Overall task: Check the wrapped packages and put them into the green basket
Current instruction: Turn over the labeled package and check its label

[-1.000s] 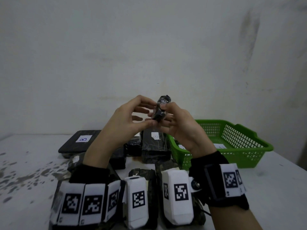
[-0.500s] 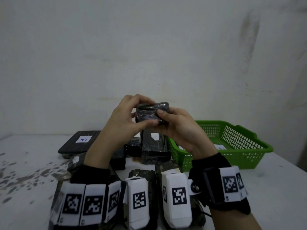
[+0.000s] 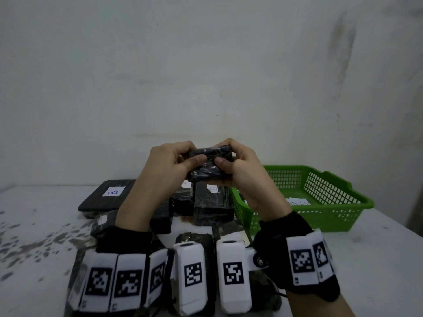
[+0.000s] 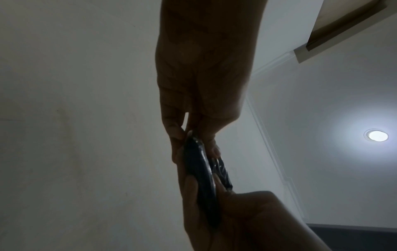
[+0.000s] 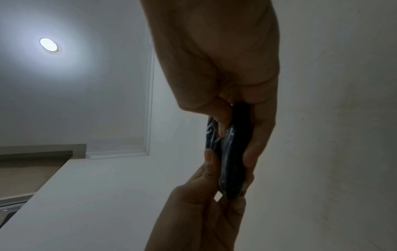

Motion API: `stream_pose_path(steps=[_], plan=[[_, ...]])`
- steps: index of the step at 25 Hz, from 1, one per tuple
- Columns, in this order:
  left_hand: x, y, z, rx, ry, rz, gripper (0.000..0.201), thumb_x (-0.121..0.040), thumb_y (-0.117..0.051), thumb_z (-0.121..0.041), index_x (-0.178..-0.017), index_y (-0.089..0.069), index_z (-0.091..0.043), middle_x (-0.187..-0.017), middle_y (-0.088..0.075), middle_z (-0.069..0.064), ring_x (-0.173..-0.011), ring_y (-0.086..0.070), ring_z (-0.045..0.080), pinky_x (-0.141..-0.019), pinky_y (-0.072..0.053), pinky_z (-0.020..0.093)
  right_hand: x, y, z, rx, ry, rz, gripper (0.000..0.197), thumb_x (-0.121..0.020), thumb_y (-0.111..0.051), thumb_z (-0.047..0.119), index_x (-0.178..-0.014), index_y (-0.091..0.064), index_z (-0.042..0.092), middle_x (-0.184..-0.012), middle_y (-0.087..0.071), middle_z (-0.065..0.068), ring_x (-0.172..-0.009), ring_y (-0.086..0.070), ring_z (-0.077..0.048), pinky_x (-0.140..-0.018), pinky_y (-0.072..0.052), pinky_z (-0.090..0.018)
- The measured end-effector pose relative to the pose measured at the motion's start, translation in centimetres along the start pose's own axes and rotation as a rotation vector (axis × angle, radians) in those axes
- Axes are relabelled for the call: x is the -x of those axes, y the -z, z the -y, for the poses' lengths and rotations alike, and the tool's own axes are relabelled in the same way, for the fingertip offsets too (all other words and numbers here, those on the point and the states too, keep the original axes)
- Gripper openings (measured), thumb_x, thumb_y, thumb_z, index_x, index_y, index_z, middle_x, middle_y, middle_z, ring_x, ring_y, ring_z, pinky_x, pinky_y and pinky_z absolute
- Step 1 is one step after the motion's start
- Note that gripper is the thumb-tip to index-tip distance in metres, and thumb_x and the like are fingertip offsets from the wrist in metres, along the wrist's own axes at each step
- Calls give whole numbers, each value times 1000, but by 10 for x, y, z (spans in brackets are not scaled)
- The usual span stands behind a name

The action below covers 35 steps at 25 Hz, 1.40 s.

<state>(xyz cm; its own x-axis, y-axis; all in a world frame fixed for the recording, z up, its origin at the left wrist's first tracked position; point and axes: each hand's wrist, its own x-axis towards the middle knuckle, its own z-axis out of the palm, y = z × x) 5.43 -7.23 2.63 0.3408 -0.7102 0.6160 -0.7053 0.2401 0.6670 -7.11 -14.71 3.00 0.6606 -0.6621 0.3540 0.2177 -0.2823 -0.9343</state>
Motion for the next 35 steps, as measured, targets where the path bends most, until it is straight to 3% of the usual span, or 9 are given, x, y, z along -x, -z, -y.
stream_pose_path(steps=[7, 11, 18, 22, 24, 28, 30, 32, 35], plan=[[0, 10, 14, 195, 37, 116, 7, -87, -55, -27, -84, -61, -24, -92, -66, 15, -85, -66, 30, -83, -51, 41, 1, 2, -2, 111, 83, 117, 10, -94, -51, 16, -103, -55, 14, -98, -60, -5, -94, -63, -17, -82, -55, -36], [3, 7, 10, 170, 42, 161, 13, -95, -46, -17, -94, -57, -25, -98, -67, 13, -76, -69, 26, -70, -57, 35, -2, 1, -2, 95, 143, -19, 14, -95, -48, 13, -87, -60, 15, -93, -61, -10, -88, -63, -20, -70, -59, -32], [2, 5, 4, 106, -28, 40, 20, -92, -51, -9, -74, -56, -17, -65, -64, -4, -50, -66, 25, -43, -49, 25, -2, -1, 0, 180, 183, -123, 23, -93, -52, 13, -71, -58, 17, -82, -60, -12, -71, -63, -23, -47, -53, -24], [0, 3, 5, 170, 29, 4, 15, -92, -52, -15, -81, -60, -21, -66, -65, -5, -45, -60, 21, -42, -49, 24, -2, 4, -1, 170, 184, -58, 8, -91, -56, 17, -99, -59, 19, -94, -64, -9, -82, -65, -19, -69, -59, -30], [-1, 4, 7, 227, 67, -15, 7, -92, -52, -19, -90, -57, -24, -71, -67, -2, -48, -59, 20, -44, -47, 24, -2, 9, -4, 335, 245, -22, 34, -85, -65, 19, -115, -53, 26, -110, -60, -3, -100, -63, -18, -85, -55, -32], [0, 7, 11, 272, 106, -20, 6, -92, -50, -24, -96, -54, -24, -62, -68, -2, -50, -56, 19, -44, -47, 26, -1, 9, -4, 684, 377, 135, 61, -70, -79, 20, -126, -54, 21, -138, -46, 5, -118, -44, 0, -97, -34, -8], [-1, 7, 9, 315, 111, -25, 14, -93, -46, -31, -92, -55, -21, -60, -63, -2, -43, -53, 12, -43, -46, 22, -3, 5, -7, 731, 404, 90, 47, -78, -72, 18, -123, -57, 14, -118, -61, -1, -98, -51, 0, -83, -35, -2], [0, 7, 5, 399, 84, -8, 29, -85, -43, -44, -89, -56, -19, -58, -59, -3, -41, -51, 9, -44, -43, 20, -5, 2, -8, 702, 387, 8, 23, -90, -59, 19, -109, -62, 8, -80, -62, -1, -66, -50, -4, -61, -38, -12], [1, 10, 5, 343, -4, 37, 26, -74, -50, -45, -90, -60, -27, -56, -56, -3, -48, -52, 6, -51, -43, 17, -8, 4, -9, 631, 381, -63, 11, -94, -51, 16, -86, -57, 18, -66, -57, -4, -58, -50, -15, -53, -38, -29]])
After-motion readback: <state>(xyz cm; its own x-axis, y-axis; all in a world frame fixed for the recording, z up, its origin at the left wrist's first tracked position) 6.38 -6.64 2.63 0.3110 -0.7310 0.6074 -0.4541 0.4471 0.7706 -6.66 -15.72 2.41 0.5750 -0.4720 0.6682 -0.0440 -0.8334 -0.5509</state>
